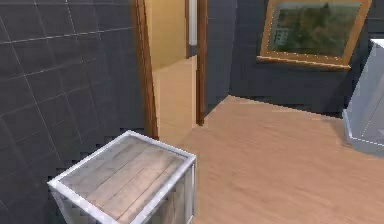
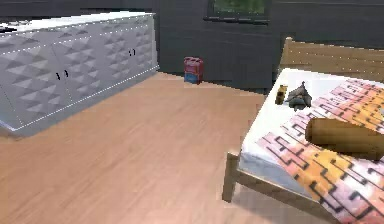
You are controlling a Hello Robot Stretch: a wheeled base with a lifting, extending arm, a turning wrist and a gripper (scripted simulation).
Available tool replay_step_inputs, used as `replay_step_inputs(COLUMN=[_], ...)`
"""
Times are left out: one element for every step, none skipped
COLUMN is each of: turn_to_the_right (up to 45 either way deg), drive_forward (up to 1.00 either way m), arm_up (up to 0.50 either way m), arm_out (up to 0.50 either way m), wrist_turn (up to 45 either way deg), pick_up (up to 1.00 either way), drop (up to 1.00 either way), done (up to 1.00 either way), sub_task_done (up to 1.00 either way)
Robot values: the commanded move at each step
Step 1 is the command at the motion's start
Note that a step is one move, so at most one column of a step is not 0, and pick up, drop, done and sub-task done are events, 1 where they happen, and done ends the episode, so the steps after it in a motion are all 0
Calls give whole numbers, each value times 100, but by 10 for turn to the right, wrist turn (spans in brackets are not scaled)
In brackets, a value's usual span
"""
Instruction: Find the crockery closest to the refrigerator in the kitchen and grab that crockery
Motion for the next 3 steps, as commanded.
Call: replay_step_inputs(turn_to_the_right=[210, 0, 90], drive_forward=[0, 100, 0], arm_up=[0, 0, 0], arm_out=[0, 0, 0], wrist_turn=[0, 0, 0], pick_up=[0, 0, 0], drop=[0, 0, 0], done=[0, 0, 0], sub_task_done=[0, 0, 0])
